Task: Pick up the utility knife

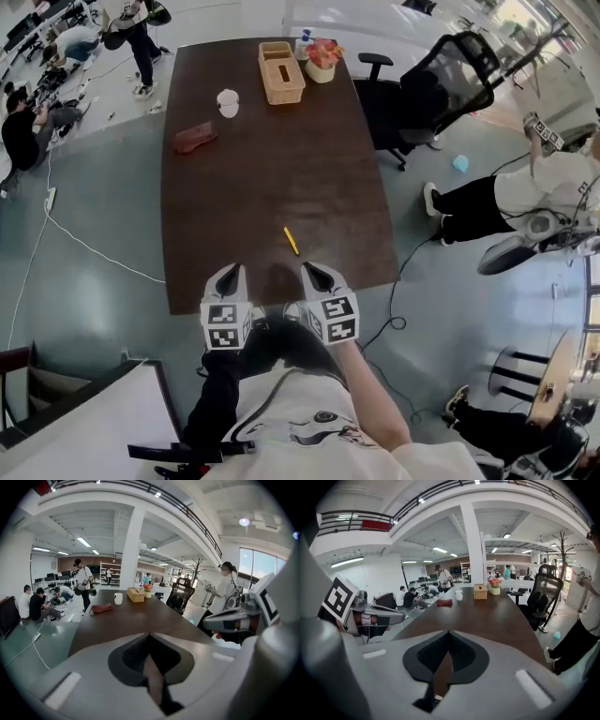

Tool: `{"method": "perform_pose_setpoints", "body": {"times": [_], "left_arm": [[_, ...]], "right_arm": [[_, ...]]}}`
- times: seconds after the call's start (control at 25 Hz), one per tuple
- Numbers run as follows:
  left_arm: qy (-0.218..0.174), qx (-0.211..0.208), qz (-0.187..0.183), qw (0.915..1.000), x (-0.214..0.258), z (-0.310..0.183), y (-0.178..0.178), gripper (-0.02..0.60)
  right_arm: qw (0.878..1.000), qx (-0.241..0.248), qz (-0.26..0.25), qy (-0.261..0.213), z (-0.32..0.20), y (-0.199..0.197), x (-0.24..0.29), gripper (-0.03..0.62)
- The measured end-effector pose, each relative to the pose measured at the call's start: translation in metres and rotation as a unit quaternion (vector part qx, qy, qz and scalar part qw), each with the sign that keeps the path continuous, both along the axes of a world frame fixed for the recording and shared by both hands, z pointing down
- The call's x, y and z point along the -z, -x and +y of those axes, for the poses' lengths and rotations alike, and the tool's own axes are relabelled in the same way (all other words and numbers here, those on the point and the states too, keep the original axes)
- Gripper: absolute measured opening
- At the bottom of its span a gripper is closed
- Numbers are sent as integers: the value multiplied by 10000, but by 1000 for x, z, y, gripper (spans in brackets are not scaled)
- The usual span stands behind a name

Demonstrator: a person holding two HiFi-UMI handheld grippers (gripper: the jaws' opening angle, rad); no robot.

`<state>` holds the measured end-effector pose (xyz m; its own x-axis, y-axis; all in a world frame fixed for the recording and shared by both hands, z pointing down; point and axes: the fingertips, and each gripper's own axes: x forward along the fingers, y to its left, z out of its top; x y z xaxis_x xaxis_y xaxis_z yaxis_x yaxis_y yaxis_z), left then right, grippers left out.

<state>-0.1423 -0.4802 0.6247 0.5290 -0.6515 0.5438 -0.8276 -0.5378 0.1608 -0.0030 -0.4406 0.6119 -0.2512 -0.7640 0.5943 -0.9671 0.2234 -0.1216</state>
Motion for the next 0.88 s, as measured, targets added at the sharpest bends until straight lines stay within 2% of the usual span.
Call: {"method": "perform_pose_setpoints", "body": {"times": [0.16,0.32,0.44,0.56,0.76,0.88], "left_arm": [[575,88,-163,9982,-42,2,-8,-2],[869,80,-263,9958,-71,3,-17,-2],[1090,246,-291,9933,-79,11,-11,-2],[1148,313,-326,9924,-81,8,-10,-2],[1152,245,-304,9926,-85,0,-12,-2],[1166,286,-279,9924,-82,3,-9,-2]], "right_arm": [[9976,191,-23,671,-8,-4,-54,17],[9911,507,127,1226,-20,-3,-100,51],[9810,889,388,1677,-20,4,-131,91],[9724,1025,681,1982,-29,-2,-161,118],[9659,982,1110,2123,-47,-15,-191,143],[9615,1016,1181,2262,-52,-16,-203,158]]}}
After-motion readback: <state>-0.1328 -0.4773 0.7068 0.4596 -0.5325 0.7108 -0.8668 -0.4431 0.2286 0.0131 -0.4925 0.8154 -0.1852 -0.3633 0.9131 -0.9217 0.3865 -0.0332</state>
